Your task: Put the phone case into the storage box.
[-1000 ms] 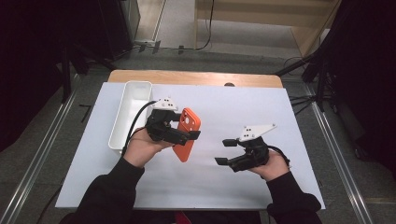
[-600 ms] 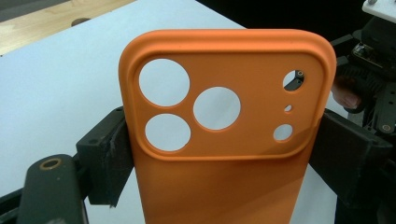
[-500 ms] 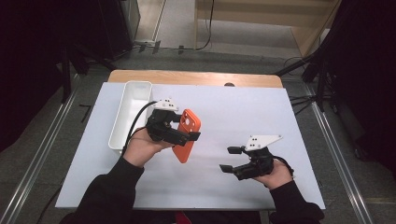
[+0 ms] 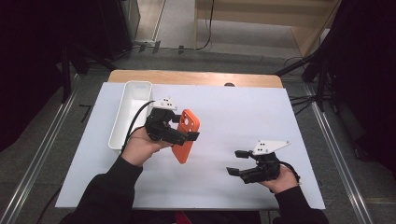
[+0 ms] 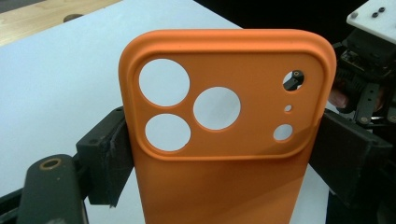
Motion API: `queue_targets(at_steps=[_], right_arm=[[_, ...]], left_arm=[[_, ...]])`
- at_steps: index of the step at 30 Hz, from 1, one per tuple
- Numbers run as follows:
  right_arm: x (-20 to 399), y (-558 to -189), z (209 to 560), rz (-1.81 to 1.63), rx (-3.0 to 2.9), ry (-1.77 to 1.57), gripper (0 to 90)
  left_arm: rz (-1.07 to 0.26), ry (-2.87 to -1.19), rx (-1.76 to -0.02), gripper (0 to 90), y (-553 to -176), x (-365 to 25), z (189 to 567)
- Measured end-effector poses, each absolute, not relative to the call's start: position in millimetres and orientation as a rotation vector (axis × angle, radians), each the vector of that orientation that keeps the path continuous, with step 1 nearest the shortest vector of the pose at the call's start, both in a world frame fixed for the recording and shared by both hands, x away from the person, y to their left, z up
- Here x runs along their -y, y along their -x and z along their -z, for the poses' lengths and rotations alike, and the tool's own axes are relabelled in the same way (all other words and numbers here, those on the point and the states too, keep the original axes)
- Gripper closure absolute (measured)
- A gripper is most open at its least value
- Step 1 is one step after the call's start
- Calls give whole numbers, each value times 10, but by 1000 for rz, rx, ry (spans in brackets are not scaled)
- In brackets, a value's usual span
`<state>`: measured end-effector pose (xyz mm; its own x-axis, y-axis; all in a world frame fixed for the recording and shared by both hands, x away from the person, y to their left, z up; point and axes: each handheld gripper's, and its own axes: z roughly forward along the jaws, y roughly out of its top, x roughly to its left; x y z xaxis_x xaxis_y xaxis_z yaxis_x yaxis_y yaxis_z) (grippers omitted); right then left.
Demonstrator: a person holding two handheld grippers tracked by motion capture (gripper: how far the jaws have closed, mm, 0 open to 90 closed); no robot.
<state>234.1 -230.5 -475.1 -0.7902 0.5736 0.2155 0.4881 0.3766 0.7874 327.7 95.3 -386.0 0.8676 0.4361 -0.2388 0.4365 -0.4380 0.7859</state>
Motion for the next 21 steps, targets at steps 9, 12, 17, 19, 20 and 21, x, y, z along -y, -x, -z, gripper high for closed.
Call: queue_targets(at_steps=[9,12,17,19,20,21], right_arm=[[2402,-2289,4826,-1401,-2502,-1010,252],[2408,-2283,4834,-1402,-2499,-1014,252],[2409,-2293,4848,-1396,-2503,-1020,252],[2409,-2296,4851,-1397,-2504,-1021,252],[2407,-2300,4855,-1397,-2503,-1020,252],[2407,-2300,4855,-1397,-2503,-1020,252]], left_arm=[[14,-2087,-621,159,-3286,-1008,3812],[15,-2088,-616,159,-3287,-1029,3784],[22,-2089,-610,159,-3277,-1076,3722],[23,-2088,-605,159,-3271,-1095,3695],[27,-2088,-602,159,-3268,-1104,3681],[29,-2088,-599,159,-3264,-1116,3668]])
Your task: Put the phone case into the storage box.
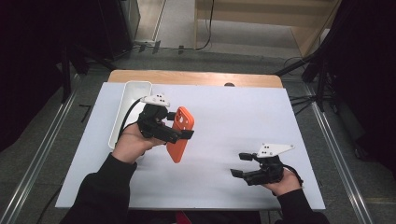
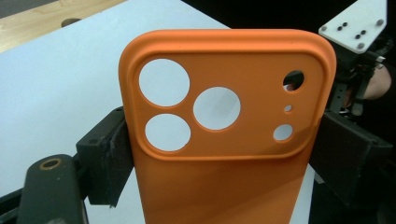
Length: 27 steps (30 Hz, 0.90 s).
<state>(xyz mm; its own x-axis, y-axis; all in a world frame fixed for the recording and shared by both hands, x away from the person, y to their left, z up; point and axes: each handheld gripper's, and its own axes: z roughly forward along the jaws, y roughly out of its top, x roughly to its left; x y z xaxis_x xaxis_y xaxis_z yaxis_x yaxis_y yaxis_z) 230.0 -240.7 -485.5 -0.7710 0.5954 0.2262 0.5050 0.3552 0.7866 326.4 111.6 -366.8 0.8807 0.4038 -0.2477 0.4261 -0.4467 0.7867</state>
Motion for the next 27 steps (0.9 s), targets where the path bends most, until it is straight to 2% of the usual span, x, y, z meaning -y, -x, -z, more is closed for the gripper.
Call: queue_targets(at_steps=[27], right_arm=[[2411,-2304,4866,-1395,-2506,-1046,252]], left_arm=[[21,-2083,-625,159,-3263,-1461,3406]])
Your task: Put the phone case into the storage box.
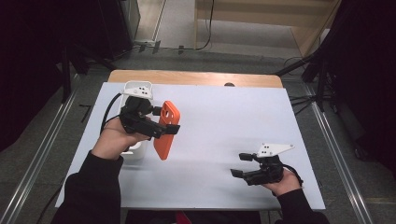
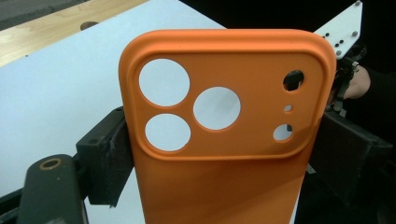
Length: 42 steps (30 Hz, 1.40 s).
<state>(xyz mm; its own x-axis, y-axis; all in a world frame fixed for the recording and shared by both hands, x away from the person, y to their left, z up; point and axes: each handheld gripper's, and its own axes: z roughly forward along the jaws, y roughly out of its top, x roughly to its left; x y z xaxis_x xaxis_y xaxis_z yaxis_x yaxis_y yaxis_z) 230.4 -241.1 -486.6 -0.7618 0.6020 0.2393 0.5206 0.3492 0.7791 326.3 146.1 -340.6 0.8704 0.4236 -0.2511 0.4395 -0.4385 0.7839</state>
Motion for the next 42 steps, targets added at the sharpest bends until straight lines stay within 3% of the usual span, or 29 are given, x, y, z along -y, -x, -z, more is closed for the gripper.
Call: queue_targets(at_steps=[42], right_arm=[[2402,-2304,4864,-1392,-2508,-1044,252]], left_arm=[[-179,-1943,-878,159,-3401,-2164,3238]])
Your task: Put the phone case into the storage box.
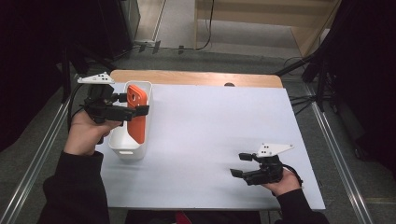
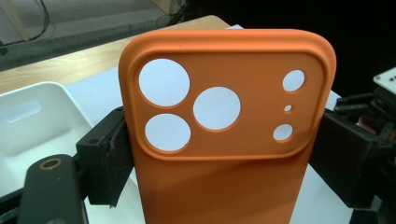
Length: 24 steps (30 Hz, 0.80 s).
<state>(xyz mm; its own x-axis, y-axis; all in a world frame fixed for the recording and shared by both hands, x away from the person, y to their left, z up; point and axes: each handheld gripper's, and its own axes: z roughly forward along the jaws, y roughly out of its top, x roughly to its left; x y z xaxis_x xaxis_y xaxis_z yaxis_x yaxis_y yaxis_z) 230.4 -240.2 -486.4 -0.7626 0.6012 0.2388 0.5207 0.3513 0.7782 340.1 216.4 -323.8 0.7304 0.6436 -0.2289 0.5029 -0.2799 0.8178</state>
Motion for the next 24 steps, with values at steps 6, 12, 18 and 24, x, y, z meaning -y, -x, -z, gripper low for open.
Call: queue_targets(at_steps=[6,12,18,24], right_arm=[[2395,-2303,4868,-1394,-2512,-1042,252],[2385,-2301,4867,-1394,-2513,-1037,252],[2387,-2302,4866,-1399,-2511,-1040,252],[2373,-2300,4862,-1400,-2512,-1041,252]], left_arm=[[-217,-1904,-943,159,-3418,-2226,3235],[-267,-1860,-1005,159,-3464,-2275,3277],[-346,-1806,-1071,159,-3504,-2321,3324],[-372,-1794,-1101,159,-3551,-2304,3400]])
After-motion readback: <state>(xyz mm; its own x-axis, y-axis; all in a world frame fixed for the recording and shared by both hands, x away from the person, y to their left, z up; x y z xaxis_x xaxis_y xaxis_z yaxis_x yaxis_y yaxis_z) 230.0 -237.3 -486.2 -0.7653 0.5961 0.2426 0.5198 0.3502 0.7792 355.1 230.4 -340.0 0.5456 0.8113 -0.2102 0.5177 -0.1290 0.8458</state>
